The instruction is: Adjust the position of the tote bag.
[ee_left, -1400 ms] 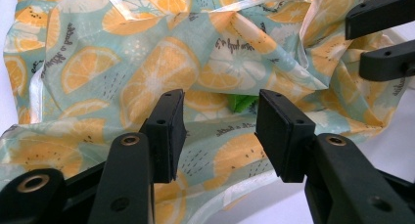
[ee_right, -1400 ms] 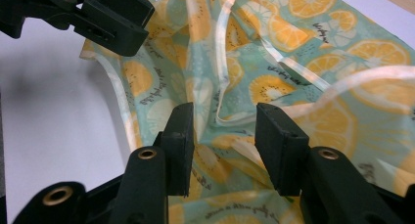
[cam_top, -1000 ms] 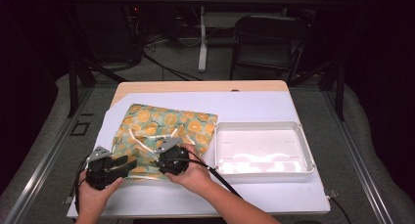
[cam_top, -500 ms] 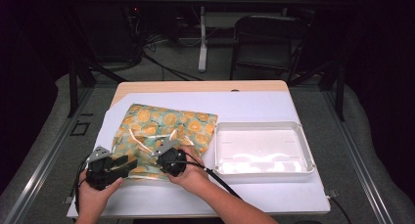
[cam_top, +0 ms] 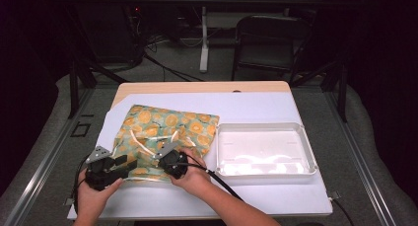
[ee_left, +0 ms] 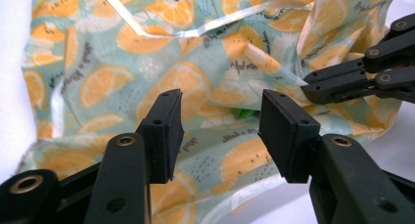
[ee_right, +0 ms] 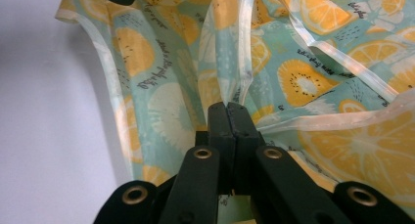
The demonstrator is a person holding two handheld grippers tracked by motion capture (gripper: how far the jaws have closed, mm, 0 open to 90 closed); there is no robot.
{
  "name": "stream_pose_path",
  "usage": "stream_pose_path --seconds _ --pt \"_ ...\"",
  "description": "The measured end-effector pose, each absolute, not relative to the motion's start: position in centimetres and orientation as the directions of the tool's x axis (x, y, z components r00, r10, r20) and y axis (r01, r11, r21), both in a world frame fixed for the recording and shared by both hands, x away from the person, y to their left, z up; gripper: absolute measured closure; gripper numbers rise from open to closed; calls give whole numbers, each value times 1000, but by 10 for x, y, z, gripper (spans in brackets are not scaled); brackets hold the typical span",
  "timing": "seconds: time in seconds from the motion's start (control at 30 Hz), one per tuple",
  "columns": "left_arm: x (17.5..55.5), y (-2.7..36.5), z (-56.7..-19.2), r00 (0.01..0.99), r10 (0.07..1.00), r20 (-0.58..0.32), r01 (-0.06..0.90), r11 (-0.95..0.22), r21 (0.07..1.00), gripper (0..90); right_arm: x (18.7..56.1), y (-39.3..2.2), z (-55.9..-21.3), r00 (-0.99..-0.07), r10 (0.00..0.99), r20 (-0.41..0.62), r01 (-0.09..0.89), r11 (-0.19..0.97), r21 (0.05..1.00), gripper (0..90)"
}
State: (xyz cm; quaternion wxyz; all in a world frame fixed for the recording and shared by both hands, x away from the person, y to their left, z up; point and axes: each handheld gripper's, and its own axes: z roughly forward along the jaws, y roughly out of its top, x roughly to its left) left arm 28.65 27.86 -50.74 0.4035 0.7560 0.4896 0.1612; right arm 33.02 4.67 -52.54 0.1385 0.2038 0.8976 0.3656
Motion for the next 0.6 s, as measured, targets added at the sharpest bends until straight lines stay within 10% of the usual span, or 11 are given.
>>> stream_pose_path --seconds 0.6 --pt "292 272 -500 475 877 -74 572 -244 783 445 325 40 -512 -885 457 -90 247 625 741 900"
